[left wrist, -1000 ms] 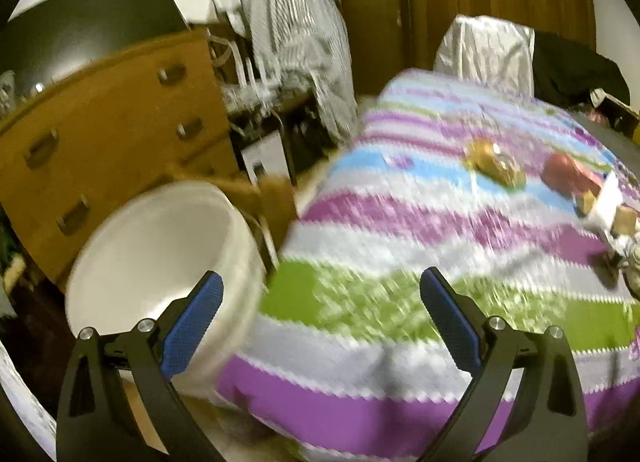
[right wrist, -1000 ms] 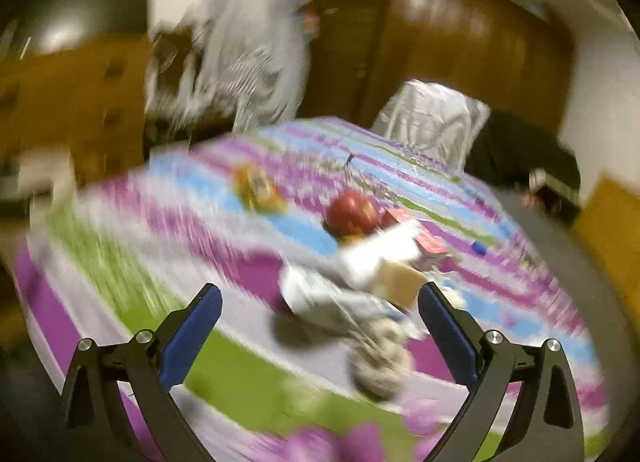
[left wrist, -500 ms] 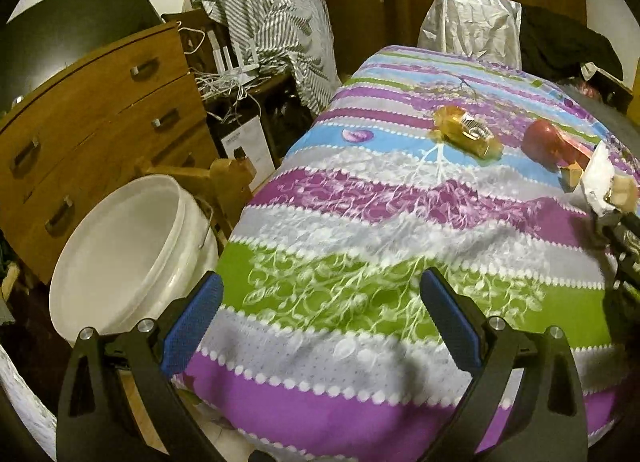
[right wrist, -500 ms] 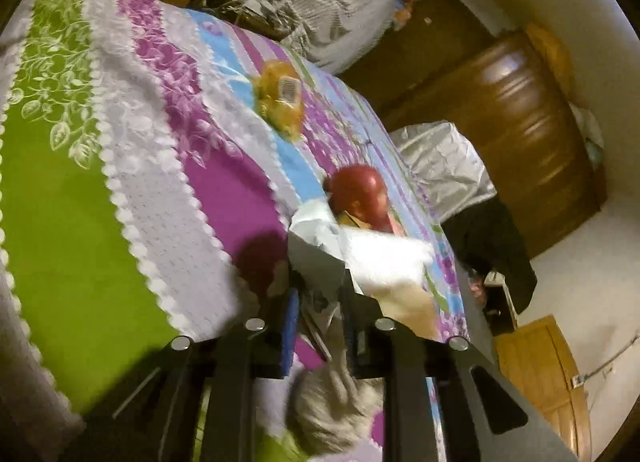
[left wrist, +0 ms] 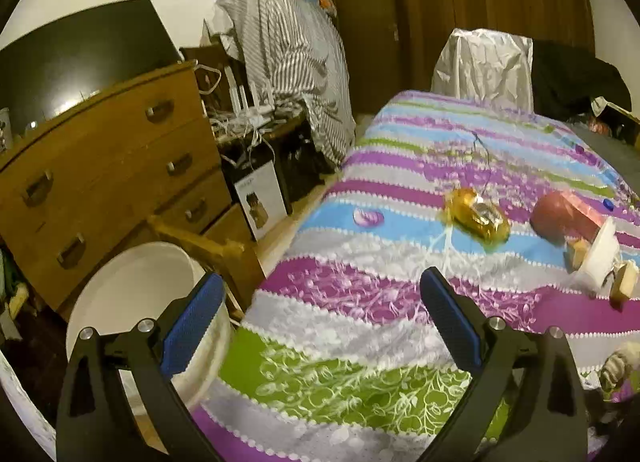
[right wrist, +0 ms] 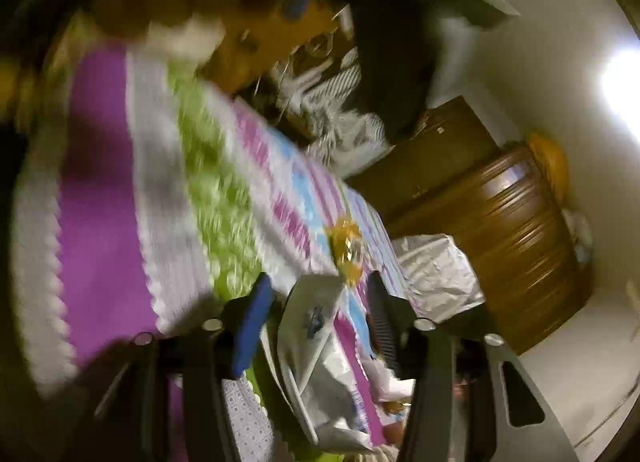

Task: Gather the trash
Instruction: 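Grasp the white foam sheet with the left tool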

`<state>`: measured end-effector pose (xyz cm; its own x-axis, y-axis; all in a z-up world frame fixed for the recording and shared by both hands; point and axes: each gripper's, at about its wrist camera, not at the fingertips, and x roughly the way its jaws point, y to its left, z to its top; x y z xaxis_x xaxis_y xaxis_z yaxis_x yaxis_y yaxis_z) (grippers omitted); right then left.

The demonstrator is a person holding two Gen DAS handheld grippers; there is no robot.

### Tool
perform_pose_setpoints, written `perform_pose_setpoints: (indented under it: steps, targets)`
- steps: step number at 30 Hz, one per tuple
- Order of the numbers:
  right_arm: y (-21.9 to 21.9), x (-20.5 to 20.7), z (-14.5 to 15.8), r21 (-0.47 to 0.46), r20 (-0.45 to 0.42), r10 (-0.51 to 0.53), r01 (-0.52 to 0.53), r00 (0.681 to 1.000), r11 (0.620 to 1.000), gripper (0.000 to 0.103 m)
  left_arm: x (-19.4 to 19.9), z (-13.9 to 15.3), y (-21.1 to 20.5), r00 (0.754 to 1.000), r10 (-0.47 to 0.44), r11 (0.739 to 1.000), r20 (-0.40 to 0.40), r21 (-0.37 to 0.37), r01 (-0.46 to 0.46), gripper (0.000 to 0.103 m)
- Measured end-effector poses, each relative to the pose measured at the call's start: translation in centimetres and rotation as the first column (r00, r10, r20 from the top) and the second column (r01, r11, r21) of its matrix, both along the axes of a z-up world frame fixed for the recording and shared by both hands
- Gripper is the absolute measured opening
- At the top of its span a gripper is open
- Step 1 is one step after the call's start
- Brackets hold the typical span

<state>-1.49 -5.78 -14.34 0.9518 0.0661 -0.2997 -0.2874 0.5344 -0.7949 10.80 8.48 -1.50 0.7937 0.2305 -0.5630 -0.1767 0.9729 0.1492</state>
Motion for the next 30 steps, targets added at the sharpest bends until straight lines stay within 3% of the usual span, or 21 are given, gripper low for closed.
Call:
perform_pose_setpoints:
  steps: [4, 6, 7, 9, 11, 12, 14, 15, 17, 23, 24, 25, 26, 28, 30]
  targets:
    - [-4.1, -2.0, 4.1, 0.172, 0.014, -0.034, 0.031, 0.999, 0.985, 0.067, 1.2, 0.8, -1.3, 0.998, -0.062, 0.998, -0.023, 0.031, 0.062, 0.095]
    - [-7.9, -3.4, 6.0, 0.329, -0.032, -0.075, 0.081, 0.997, 0.941, 0.073, 1.9, 1.3, -3.6, 0.987, -0.155, 0.987, -0.037, 0.04, 0.156, 0.095]
    - [-9.6, -3.5, 6.5, 0.382, -0.05, -0.1, 0.112, 0.994, 0.918, 0.074, 2.4, 1.5, -5.8, 0.968, -0.243, 0.968, -0.067, 0.049, 0.246, 0.095]
    - [-13.6, -4.2, 7.4, 0.514, -0.1, -0.166, 0.194, 0.981, 0.836, 0.077, 3.2, 1.3, -10.3, 0.901, -0.412, 0.904, -0.137, 0.062, 0.423, 0.095]
    - [-18.6, -4.7, 7.6, 0.641, -0.171, -0.237, 0.291, 0.956, 0.71, 0.077, 3.7, 0.4, -15.8, 0.798, -0.575, 0.799, -0.178, 0.088, 0.595, 0.095]
    - [-21.2, -4.7, 7.4, 0.699, -0.218, -0.271, 0.344, 0.938, 0.627, 0.077, 3.9, -0.1, -18.1, 0.759, -0.622, 0.753, -0.194, 0.117, 0.647, 0.095]
    - [-25.0, -5.0, 6.7, 0.752, -0.284, -0.3, 0.406, 0.91, 0.519, 0.077, 4.6, -1.5, -23.0, 0.659, -0.711, 0.642, -0.246, 0.157, 0.751, 0.089]
    - [-26.5, -5.0, 6.1, 0.765, -0.312, -0.31, 0.431, 0.898, 0.478, 0.077, 5.3, -2.1, -24.9, 0.624, -0.733, 0.61, -0.27, 0.146, 0.779, 0.085]
    - [-29.0, -5.7, 5.2, 0.779, -0.352, -0.322, 0.465, 0.879, 0.42, 0.077, 6.3, -2.9, -27.1, 0.589, -0.755, 0.578, -0.288, 0.131, 0.806, 0.083]
    - [-33.0, -5.5, 3.2, 0.809, -0.408, -0.265, 0.481, 0.874, 0.339, 0.077, 9.5, -6.0, -29.9, 0.552, -0.762, 0.549, -0.338, 0.113, 0.828, 0.083]
    - [-33.6, -5.6, 3.0, 0.815, -0.415, -0.25, 0.479, 0.875, 0.326, 0.077, 9.8, -6.7, -30.2, 0.544, -0.757, 0.545, -0.362, 0.111, 0.831, 0.067]
    - [-34.2, -5.3, 2.8, 0.823, -0.422, -0.228, 0.477, 0.877, 0.308, 0.077, 9.9, -7.5, -30.4, 0.523, -0.755, 0.536, -0.396, 0.086, 0.84, 0.042]
    - [-34.7, -5.3, 2.5, 0.831, -0.426, -0.215, 0.474, 0.879, 0.293, 0.077, 10.1, -7.7, -30.9, 0.52, -0.752, 0.538, -0.405, 0.078, 0.839, 0.042]
    - [-35.4, -5.2, 2.3, 0.845, -0.424, -0.198, 0.465, 0.884, 0.265, 0.076, 9.9, -6.9, -30.4, 0.535, -0.761, 0.547, -0.368, 0.081, 0.833, 0.041]
    - [-36.0, -5.0, 2.4, 0.855, -0.424, -0.183, 0.458, 0.887, 0.244, 0.074, 9.7, -5.0, -29.4, 0.569, -0.766, 0.576, -0.298, 0.074, 0.814, 0.041]
